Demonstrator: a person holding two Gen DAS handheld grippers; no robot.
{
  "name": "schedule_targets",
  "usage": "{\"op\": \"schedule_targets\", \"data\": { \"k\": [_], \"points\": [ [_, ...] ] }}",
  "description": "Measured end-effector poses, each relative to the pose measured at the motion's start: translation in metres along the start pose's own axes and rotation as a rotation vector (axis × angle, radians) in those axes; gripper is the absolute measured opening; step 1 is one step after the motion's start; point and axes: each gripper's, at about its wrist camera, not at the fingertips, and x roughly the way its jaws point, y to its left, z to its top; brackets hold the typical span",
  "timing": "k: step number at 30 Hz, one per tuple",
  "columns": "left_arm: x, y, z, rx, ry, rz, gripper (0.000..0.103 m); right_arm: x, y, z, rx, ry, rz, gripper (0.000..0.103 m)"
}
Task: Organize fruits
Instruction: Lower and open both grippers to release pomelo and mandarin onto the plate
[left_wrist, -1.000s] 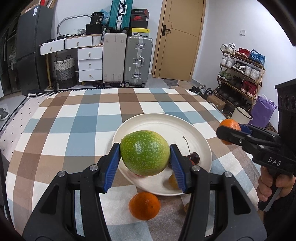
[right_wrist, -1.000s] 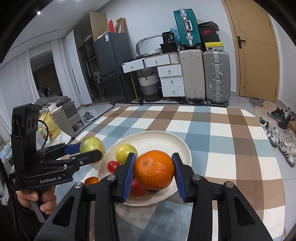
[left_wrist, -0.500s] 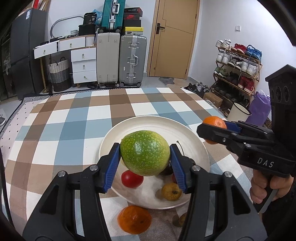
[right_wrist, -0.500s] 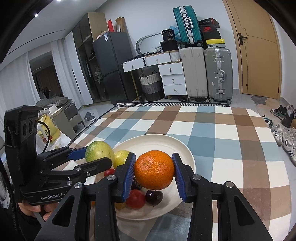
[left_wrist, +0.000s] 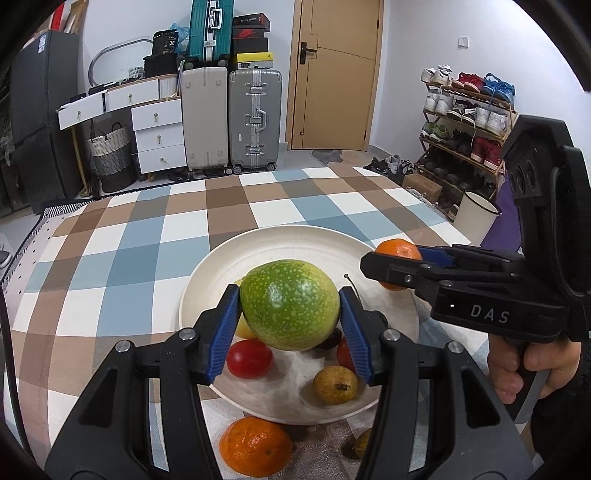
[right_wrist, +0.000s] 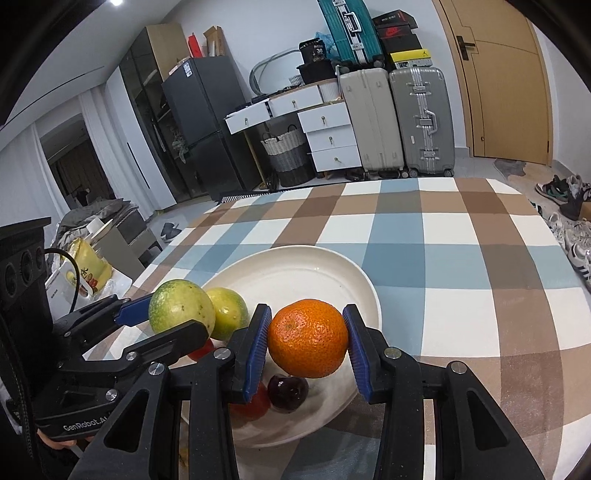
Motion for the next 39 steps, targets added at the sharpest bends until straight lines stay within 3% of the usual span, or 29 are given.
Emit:
{"op": "schedule_targets", "data": {
  "k": [16,22,26,29,37,39],
  "points": [
    [0.005,0.002,-0.003,-0.007,0.011,-0.001,0.051,0.007,-0.004,0.0,0.006,0.008,-0.036,0.042],
    [0.001,0.001,-0.011,0.012,0.015,0.009,0.051,-0.004,-0.007,0.0,0.018,-0.025,-0.037,0.053],
    [0.0,0.004,-0.02,0.006,0.04,0.006,0.051,-0.007,-0.01,-0.003,0.028,-0.027,-0.031,0.072],
    [0.001,0.006,-0.022,0.002,0.044,0.013,0.051,-0.01,-0.009,-0.003,0.028,-0.041,-0.028,0.08],
    [0.003,0.005,-0.023,0.006,0.059,0.005,0.051,-0.013,-0.007,-0.004,0.019,-0.053,-0.037,0.086],
    [0.004,0.004,-0.023,0.006,0.072,0.003,0.057,-0.012,-0.008,-0.004,0.022,-0.047,-0.038,0.086]
  ]
}}
